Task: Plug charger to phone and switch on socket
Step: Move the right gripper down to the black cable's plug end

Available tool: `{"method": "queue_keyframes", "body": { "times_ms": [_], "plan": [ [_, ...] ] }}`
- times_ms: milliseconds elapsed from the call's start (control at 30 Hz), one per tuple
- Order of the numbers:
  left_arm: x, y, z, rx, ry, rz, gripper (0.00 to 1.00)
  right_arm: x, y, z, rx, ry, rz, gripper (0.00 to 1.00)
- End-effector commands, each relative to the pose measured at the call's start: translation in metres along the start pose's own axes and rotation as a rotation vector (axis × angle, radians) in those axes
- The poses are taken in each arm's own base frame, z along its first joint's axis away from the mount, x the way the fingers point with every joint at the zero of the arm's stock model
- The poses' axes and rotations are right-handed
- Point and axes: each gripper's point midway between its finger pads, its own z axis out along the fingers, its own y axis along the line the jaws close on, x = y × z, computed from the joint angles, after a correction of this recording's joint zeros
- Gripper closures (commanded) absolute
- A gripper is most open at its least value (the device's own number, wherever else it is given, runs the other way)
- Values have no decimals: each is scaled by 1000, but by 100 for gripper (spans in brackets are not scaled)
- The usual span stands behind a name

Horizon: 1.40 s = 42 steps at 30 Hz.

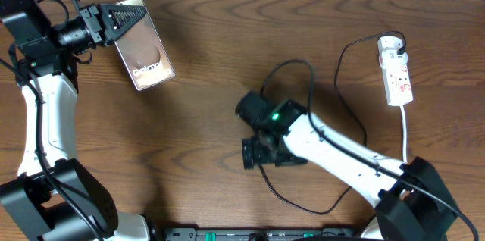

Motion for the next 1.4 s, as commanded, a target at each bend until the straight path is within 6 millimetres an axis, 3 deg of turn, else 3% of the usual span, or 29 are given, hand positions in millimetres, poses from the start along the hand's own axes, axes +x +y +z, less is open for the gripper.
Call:
{"method": "queue_keyframes", "body": {
  "times_ms": [0,300,700,900,1200,1367],
  "plan": [
    [6,-5,-2,20,17,29,92,9,-6,12,44,-8,36,1],
    [10,3,-1,19,18,14,93,18,-13,43,39,-6,-25,1],
    [9,4,-1,14,13,37,92,11,-16,52,-7,29,-185,1],
    [8,5,-1,8,8,37,92,4,-24,68,10,112,-166,12],
    [8,5,-1,8,8,37,93,-12,-3,66,24,126,-210,14],
    [8,5,-1,8,8,37,93,-12,-2,68,45,158,-207,15]
  ]
}}
